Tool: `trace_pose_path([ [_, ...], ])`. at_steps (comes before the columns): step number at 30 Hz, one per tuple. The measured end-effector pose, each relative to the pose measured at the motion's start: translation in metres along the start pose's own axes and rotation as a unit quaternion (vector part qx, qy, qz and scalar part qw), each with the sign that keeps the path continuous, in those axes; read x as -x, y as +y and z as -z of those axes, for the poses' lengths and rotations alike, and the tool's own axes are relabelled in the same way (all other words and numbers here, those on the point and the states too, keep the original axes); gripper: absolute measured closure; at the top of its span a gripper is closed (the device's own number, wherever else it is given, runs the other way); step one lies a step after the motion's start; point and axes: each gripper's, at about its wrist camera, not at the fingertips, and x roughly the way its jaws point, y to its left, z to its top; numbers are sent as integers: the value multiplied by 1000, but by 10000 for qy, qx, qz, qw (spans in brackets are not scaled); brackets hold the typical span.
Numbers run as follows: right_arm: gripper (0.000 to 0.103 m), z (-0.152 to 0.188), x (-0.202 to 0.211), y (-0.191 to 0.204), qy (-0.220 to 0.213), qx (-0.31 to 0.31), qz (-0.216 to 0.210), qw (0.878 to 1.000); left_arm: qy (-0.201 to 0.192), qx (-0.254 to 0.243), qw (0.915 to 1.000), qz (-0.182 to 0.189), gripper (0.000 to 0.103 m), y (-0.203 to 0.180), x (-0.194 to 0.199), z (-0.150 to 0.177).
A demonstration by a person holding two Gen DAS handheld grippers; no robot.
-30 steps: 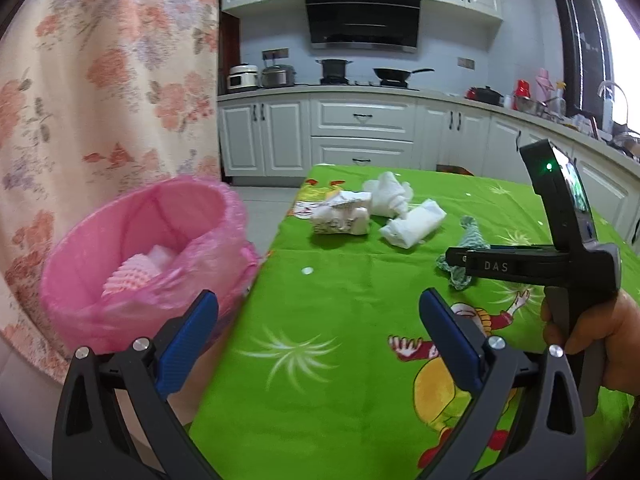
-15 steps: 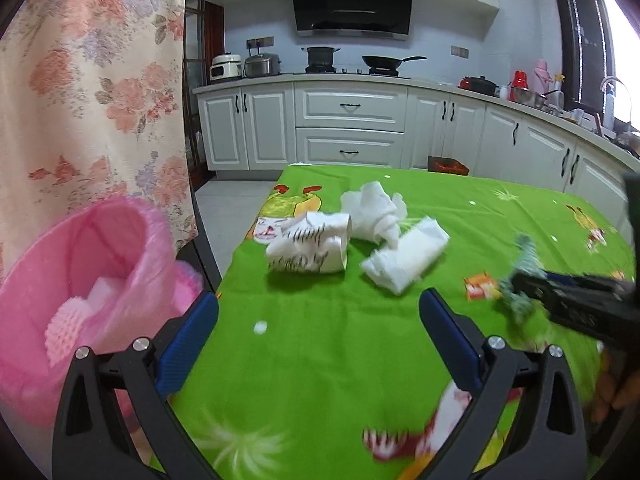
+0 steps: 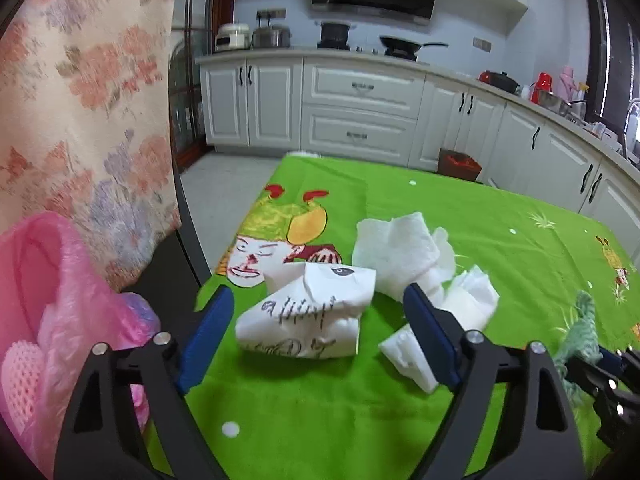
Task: Collect trash
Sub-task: 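Grasp the green-white cloth with the right tool while the left tool grasps the paper cup, then carry the cloth and paper cup to the pink bin and release both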
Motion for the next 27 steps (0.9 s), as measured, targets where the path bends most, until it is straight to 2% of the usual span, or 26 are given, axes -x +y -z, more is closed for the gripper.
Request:
trace_pose_path([
  [7, 68, -2, -5, -5, 69, -147, -18, 9999, 313, 130, 9994, -58, 36, 7, -21, -7],
  [8, 68, -2, -5, -5, 77, -145, -14, 9999, 316, 126, 9994, -33, 42, 7, -21, -6],
  [9, 68, -2, -5, -4, 82, -133, -16, 9999, 332, 60, 9994, 43, 46, 5, -21, -6],
  [11, 68, -2, -5, -2, 89, -85, 2, 9999, 303, -93, 9995, 20, 48, 2, -19, -4],
  [17, 68, -2, -5, -1, 83, -83, 26, 9999, 31, -236, 9997, 34, 61, -10, 8, 6],
  [23, 68, -2, -3, -5, 49, -202, 20, 9998, -132, -433, 9989, 73, 64, -20, 41, 30],
  [27, 68, 2, 7, 4, -94, 27, 37, 9999, -120, -400, 9990, 178, 64, -23, 64, 48],
])
